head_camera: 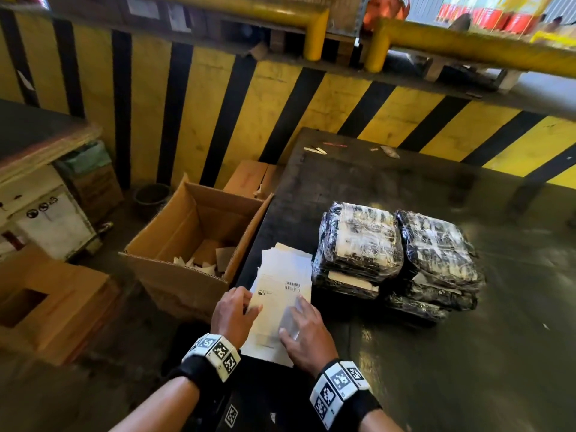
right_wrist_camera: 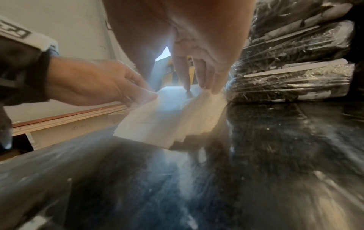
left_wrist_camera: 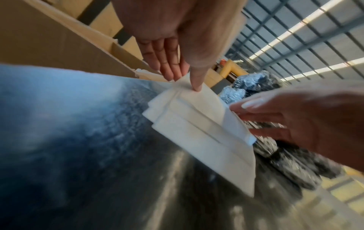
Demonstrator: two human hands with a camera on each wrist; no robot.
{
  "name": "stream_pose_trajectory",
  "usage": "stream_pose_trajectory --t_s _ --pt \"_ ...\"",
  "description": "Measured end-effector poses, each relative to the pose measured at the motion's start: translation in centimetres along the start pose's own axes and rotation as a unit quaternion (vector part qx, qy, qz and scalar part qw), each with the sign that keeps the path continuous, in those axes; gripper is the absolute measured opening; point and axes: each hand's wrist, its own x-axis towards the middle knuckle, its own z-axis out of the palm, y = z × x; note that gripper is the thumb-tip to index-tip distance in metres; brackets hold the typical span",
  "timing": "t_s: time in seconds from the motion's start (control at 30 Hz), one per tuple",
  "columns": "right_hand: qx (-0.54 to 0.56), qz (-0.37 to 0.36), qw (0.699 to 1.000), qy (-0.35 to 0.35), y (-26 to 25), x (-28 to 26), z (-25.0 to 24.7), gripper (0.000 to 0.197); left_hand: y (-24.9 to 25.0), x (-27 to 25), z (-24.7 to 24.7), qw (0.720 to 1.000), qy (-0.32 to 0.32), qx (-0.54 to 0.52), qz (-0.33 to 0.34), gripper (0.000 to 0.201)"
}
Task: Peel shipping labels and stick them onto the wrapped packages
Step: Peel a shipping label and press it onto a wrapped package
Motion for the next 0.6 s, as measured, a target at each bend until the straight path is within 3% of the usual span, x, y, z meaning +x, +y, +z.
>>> stream_pose_trajectory --t_s 0.13,0.37,0.6 --pt "0.049 0.004 0.999 0.004 0.2 -0.2 -0.2 0.049 -0.7 0.7 0.0 0.998 0.018 -0.059 -0.018 0.015" --pt "0.074 0.017 0.997 -0.001 0.5 0.2 -0.5 0.053 -1.5 1.2 0.1 0.999 -0.009 -0.035 0.013 0.018" --pt "0.057 0.006 0.998 -0.005 1.0 0.8 -0.9 0.053 -1.3 1.1 -0.9 0.994 0.075 -0.044 0.067 0.009"
